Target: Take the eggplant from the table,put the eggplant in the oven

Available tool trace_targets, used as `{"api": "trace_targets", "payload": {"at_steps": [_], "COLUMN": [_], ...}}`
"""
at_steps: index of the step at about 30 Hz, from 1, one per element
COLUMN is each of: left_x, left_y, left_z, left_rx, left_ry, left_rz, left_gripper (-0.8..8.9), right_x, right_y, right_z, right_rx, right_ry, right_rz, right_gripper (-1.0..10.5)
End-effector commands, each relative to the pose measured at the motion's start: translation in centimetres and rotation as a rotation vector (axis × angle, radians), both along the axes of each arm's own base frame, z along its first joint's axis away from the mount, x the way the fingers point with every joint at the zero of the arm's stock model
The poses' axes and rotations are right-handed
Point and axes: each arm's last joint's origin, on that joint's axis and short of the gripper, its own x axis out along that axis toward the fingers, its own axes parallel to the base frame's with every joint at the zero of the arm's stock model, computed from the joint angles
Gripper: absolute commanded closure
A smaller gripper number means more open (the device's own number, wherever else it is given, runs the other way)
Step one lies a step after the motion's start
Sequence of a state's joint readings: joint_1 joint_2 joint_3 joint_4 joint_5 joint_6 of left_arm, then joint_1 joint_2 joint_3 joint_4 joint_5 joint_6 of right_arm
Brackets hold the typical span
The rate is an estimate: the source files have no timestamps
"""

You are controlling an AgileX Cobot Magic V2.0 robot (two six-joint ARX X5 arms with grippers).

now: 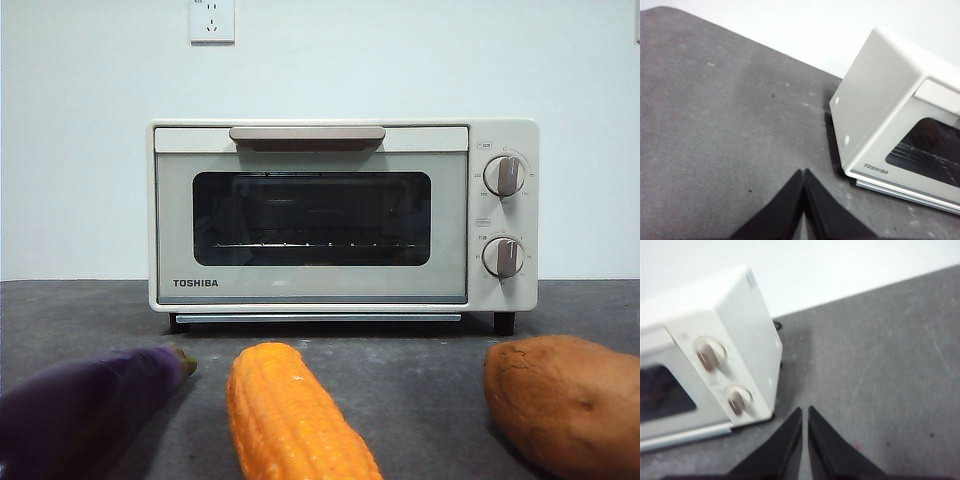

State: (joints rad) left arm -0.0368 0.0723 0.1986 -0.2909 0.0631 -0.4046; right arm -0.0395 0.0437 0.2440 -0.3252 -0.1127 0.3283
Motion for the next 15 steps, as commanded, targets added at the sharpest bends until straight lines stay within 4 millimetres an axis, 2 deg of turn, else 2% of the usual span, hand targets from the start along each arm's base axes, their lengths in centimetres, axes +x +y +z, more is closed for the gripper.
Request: {"api": "trace_targets", "payload": {"at_steps": [1,9,15], "left_x": [0.1,1.8,4.2], "left_y": [-0.1,-0.4,-0.7], "left_z": [1.8,5.5,7.6], "left_rx": [-0.01,-0.001,0.047], "left_ry": [0.016,0.142,0.254], "left_rz": [-0.037,-0.113,-0.212], "left_gripper": [8.07,8.07,8.07], "right_x": [-0.5,-0.5,0.6], "right_y": [0.0,0.1,0.3], "right_z": [2.7,8.1,10.5], "right_rx": [0.023,-0.022,-0.024], "right_ry": [-0.016,0.067,0.19], "right_rz": [-0.002,0.021,0.123], "right_gripper": [9.4,9.4,9.4]}}
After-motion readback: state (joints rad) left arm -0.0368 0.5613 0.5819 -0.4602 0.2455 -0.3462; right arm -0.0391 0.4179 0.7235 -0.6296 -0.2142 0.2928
